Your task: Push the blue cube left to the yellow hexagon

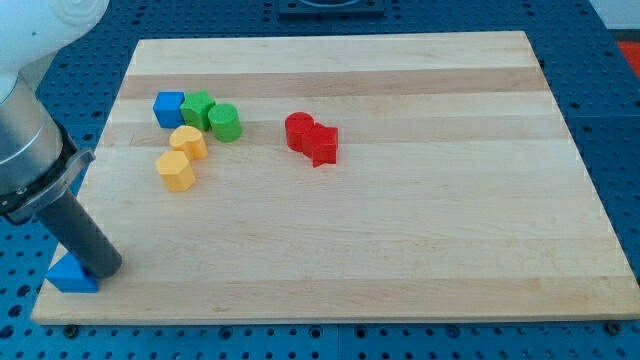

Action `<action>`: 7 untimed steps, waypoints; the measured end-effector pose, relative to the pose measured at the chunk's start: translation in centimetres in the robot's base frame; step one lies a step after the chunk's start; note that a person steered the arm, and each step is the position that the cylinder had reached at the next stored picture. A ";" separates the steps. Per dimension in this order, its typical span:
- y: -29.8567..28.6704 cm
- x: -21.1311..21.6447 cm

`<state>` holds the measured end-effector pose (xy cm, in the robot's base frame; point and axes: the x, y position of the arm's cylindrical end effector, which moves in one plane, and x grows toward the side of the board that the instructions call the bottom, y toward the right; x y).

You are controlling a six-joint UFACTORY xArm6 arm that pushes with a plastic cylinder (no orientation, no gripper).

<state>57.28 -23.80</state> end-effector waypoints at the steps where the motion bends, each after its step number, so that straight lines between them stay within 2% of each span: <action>1: -1.3 -5.0; 2: -6.0 -10.1; 3: -6.4 -18.0; 4: -6.1 -26.4; 5: -1.5 -30.5; 6: 4.2 -30.0; 7: 3.5 -28.6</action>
<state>28.68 -20.30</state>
